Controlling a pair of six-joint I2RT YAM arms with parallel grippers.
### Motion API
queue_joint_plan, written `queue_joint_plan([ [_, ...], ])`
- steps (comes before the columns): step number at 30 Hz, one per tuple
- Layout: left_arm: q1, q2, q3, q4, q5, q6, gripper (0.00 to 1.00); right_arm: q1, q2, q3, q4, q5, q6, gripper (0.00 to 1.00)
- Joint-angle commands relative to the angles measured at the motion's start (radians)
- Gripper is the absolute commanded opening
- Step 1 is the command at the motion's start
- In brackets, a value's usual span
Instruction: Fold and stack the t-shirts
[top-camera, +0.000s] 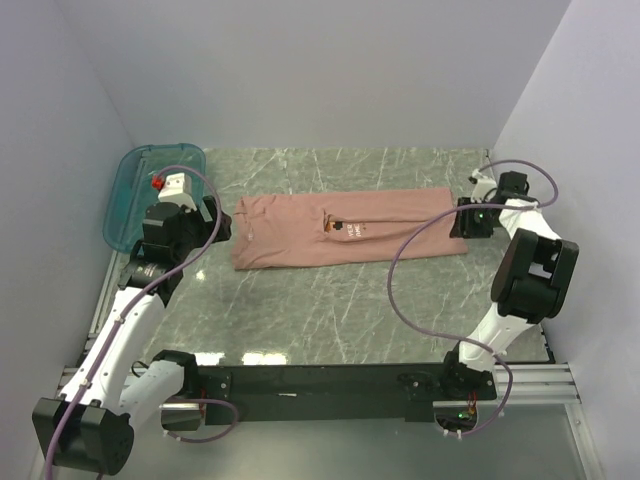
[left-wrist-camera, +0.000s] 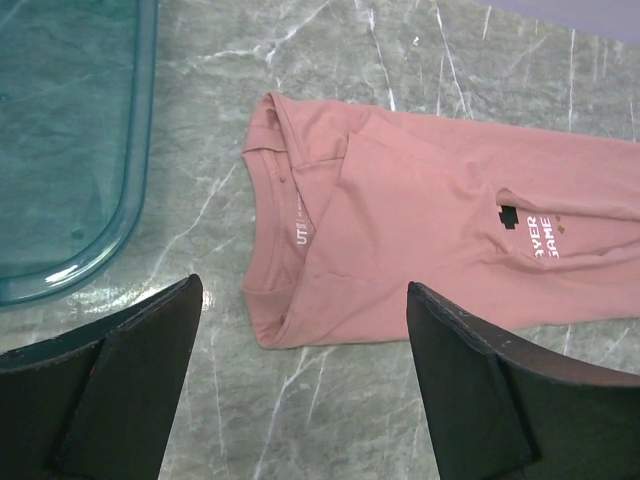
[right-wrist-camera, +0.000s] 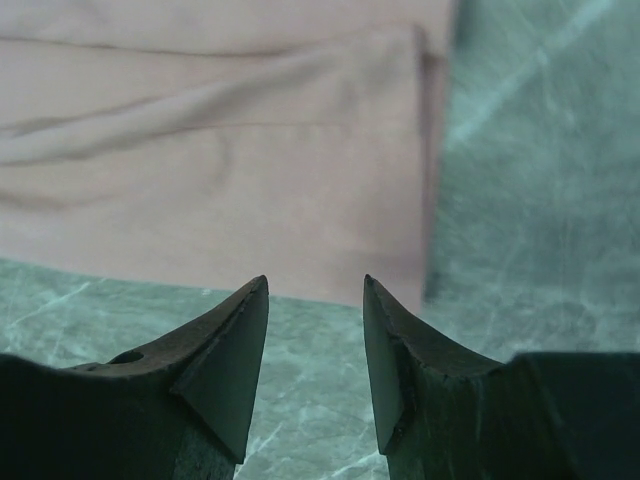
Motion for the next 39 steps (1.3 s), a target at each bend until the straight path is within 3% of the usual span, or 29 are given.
queue_joint_plan([
  [1,0.004,0.006,0.012,0.027,0.037,0.0,0.88,-0.046,0.039,0.026,0.02,-0.009,0.075,0.5],
  [20,0.004,0.009,0.011,0.028,0.057,-0.001,0.88,-0.046,0.188,0.091,0.025,0.129,0.086,0.49],
  [26,0.004,0.006,0.011,0.025,0.057,-0.001,0.88,-0.049,0.177,0.085,-0.043,0.097,0.04,0.32],
  [29,0.004,0.003,0.012,0.025,0.057,0.0,0.88,-0.062,0.157,0.065,-0.056,0.095,0.02,0.15],
  [30,0.004,0.001,0.011,0.027,0.056,-0.001,0.88,-0.07,0.151,0.057,-0.058,0.098,0.015,0.03],
  [31,0.004,0.001,0.011,0.027,0.056,0.0,0.88,-0.084,0.143,0.04,-0.06,0.101,0.009,0.0],
  [39,0.004,-0.007,0.011,0.03,0.066,-0.003,0.88,-0.176,0.03,-0.085,-0.13,0.143,-0.123,0.0],
])
